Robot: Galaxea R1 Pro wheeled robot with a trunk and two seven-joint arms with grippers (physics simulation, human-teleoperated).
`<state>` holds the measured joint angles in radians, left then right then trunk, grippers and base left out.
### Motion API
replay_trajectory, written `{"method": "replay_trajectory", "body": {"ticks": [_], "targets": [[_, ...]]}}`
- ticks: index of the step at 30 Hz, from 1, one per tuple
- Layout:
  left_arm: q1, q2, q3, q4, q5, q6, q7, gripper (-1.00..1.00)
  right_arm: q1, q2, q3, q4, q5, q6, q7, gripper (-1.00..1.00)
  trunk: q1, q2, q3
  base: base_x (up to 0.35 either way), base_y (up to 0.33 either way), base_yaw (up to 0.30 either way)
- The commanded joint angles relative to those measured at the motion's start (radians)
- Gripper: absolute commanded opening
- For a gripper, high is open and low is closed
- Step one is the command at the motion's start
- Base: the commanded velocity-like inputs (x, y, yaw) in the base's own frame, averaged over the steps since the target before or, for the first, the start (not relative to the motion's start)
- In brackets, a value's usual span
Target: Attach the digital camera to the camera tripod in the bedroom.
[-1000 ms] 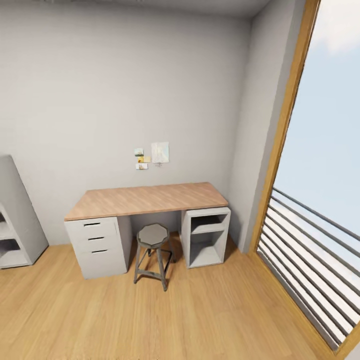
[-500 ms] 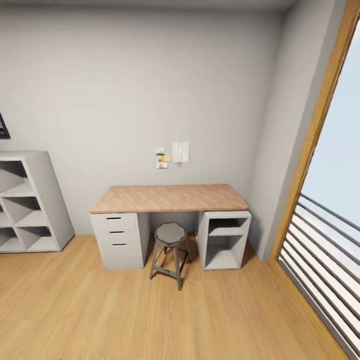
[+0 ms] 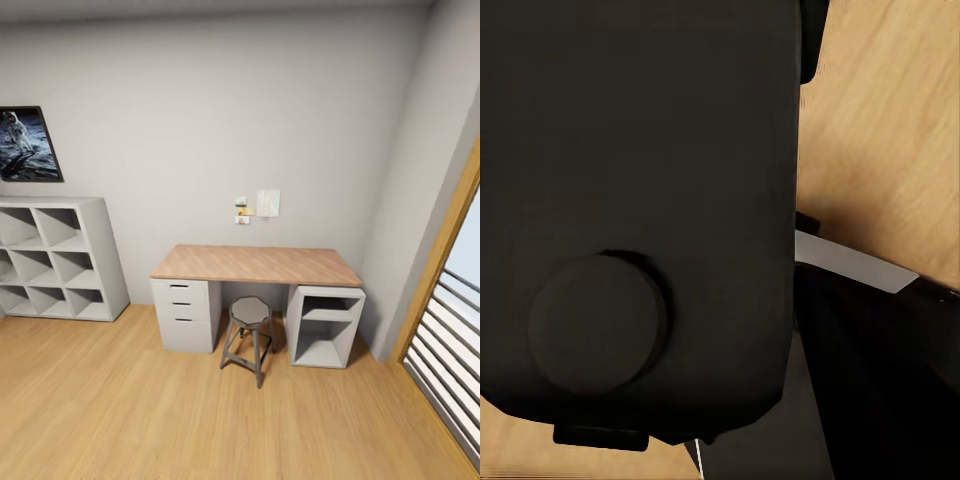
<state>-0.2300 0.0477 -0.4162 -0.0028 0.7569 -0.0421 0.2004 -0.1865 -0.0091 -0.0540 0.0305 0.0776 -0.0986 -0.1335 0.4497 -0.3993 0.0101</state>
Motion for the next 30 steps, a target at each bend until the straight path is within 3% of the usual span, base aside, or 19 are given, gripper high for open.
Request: {"method": "replay_trajectory", "body": {"ticks": [1,30], "targets": [[0.0,0.0,-0.009,0.0,0.007,-0.001,0.002,-1.0,-0.001,0.0,-0.006,0.003,0.008,-0.006,-0.003,1.0,0.0,-0.001,0.0,0.0,0.0,0.267],[0.0,0.0,-0.009,0.0,0.007,-0.001,0.002,-1.0,-0.001,0.0,-0.006,0.003,0.008,-0.006,-0.003,1.0,0.0,-0.001,0.0,0.0,0.0,0.267]]}}
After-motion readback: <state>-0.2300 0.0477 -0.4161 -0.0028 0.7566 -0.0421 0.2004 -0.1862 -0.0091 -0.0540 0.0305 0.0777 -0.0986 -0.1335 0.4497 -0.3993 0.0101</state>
